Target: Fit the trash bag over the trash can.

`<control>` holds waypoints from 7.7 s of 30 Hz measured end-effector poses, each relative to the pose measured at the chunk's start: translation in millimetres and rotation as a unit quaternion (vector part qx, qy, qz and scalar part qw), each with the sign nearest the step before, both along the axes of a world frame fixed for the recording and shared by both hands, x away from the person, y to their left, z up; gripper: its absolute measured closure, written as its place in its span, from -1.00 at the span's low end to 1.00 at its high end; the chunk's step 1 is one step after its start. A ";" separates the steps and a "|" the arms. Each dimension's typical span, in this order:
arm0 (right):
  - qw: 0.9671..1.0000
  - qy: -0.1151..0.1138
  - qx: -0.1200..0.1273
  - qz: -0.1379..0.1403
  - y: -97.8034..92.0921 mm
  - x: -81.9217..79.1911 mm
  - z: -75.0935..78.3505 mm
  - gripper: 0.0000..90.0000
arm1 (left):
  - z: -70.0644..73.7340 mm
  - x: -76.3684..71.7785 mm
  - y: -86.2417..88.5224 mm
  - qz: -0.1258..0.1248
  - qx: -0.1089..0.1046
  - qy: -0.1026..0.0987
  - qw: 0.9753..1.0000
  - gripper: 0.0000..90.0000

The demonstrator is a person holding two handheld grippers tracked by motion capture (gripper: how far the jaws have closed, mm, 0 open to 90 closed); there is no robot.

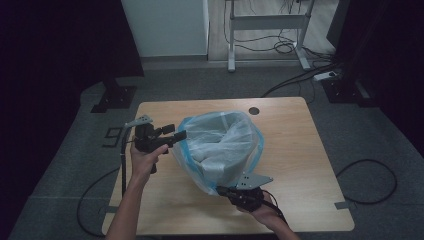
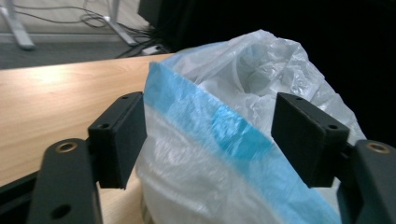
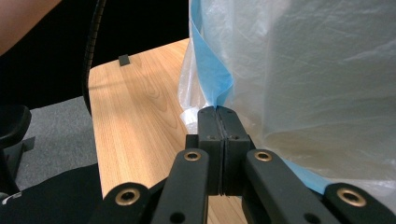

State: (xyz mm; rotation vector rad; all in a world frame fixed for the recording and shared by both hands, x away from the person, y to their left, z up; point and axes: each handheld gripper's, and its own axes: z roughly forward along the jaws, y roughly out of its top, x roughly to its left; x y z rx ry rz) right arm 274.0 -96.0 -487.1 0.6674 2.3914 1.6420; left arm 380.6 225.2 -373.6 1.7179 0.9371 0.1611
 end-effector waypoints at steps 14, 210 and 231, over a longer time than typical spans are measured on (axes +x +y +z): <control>1.000 -0.006 0.010 -0.010 -1.1 -3.3 0.3 0.96 | -7.2 -6.9 1.4 -0.008 0.013 0.018 1.000 0.53; 0.963 0.019 0.127 -0.236 -180.6 -13.6 -9.4 0.05 | 28.1 17.8 -68.3 -0.160 0.201 -0.053 0.965 -0.17; 0.961 0.023 0.121 -0.248 -183.6 -12.4 -13.5 0.05 | -4.1 -49.6 23.2 -0.081 0.138 -0.078 0.984 -0.22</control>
